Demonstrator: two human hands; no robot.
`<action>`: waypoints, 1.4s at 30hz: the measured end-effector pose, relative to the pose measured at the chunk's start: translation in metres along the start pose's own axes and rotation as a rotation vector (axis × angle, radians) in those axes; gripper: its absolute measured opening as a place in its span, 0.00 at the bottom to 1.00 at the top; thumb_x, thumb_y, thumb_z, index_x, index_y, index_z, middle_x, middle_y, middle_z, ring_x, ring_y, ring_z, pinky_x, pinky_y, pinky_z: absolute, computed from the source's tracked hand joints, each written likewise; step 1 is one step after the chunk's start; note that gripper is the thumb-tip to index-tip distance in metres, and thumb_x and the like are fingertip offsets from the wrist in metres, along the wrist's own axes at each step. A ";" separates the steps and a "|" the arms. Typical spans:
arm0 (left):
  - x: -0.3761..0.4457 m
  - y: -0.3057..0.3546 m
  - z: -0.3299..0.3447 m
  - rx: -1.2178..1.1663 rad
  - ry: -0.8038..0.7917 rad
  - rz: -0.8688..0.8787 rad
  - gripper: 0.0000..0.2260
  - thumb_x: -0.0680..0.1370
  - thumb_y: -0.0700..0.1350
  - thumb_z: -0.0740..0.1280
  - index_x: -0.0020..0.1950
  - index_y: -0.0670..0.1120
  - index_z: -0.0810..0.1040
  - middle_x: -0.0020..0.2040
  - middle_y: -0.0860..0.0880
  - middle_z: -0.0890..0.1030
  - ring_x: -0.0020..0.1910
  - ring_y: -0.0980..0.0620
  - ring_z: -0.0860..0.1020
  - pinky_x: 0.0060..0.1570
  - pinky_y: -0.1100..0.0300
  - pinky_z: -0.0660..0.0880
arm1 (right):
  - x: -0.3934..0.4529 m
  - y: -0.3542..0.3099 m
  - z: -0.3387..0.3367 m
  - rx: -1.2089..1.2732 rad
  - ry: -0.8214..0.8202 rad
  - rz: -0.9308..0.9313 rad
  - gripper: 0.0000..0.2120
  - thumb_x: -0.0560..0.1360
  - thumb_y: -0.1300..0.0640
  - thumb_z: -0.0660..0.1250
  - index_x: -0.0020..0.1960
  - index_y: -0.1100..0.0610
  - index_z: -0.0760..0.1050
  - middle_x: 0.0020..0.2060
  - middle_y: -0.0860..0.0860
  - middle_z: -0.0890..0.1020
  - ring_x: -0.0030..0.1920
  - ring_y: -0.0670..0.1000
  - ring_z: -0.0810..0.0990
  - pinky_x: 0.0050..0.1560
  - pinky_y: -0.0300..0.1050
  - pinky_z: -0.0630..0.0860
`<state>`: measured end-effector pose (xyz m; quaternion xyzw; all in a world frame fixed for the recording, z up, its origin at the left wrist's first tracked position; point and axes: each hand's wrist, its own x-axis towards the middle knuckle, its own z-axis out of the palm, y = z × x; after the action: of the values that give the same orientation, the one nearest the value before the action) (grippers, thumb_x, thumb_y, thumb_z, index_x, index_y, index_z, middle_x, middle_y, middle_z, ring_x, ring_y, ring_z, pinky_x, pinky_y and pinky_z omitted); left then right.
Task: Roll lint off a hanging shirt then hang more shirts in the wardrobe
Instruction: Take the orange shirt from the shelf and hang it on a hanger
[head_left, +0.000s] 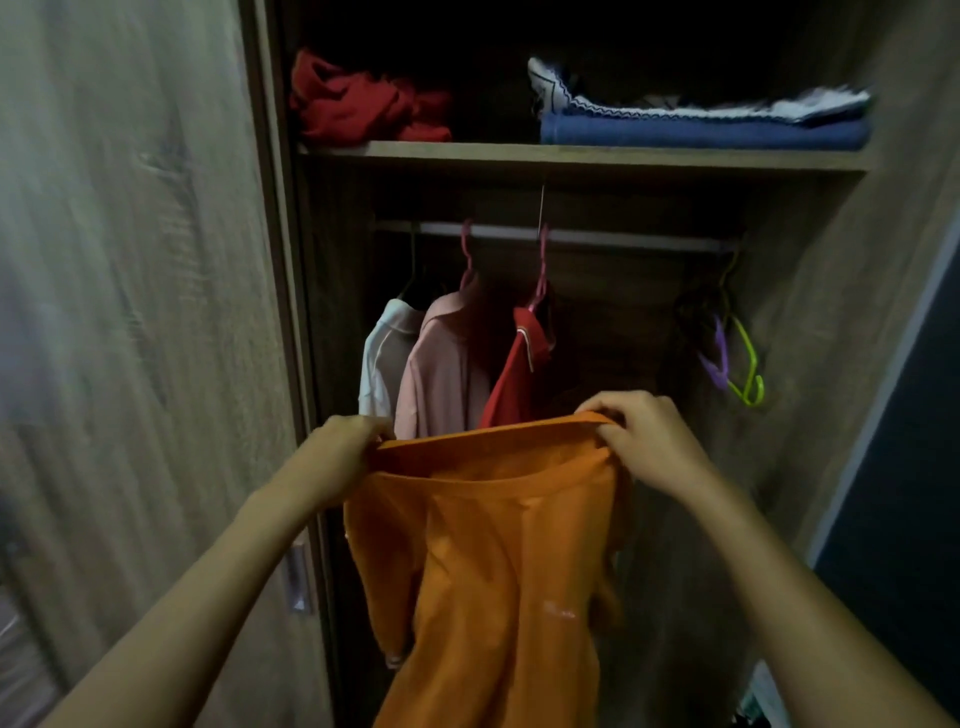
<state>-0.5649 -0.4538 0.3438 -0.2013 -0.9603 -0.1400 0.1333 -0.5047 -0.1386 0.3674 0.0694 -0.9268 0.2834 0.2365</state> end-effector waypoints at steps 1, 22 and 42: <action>-0.001 -0.001 -0.003 -0.085 -0.012 -0.028 0.08 0.78 0.40 0.63 0.52 0.49 0.80 0.50 0.47 0.83 0.51 0.48 0.81 0.51 0.51 0.78 | -0.001 0.003 -0.002 0.008 -0.012 0.020 0.12 0.76 0.62 0.65 0.47 0.46 0.82 0.34 0.42 0.81 0.30 0.35 0.78 0.28 0.26 0.69; 0.062 0.086 -0.048 -0.751 0.202 -0.034 0.16 0.80 0.50 0.53 0.55 0.44 0.77 0.46 0.48 0.75 0.50 0.49 0.73 0.52 0.55 0.69 | 0.011 0.011 -0.001 0.060 0.122 0.367 0.01 0.73 0.54 0.70 0.43 0.48 0.78 0.41 0.49 0.83 0.40 0.48 0.80 0.39 0.39 0.73; 0.171 0.150 -0.020 -0.616 0.251 0.135 0.15 0.82 0.48 0.55 0.39 0.46 0.73 0.38 0.49 0.77 0.41 0.48 0.75 0.45 0.51 0.68 | 0.120 0.078 -0.046 -0.149 0.338 0.595 0.29 0.75 0.53 0.67 0.73 0.55 0.62 0.69 0.60 0.67 0.69 0.61 0.68 0.66 0.51 0.67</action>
<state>-0.6481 -0.2692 0.4481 -0.2766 -0.8333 -0.4383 0.1923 -0.6118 -0.0474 0.4194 -0.2691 -0.8723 0.2789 0.2982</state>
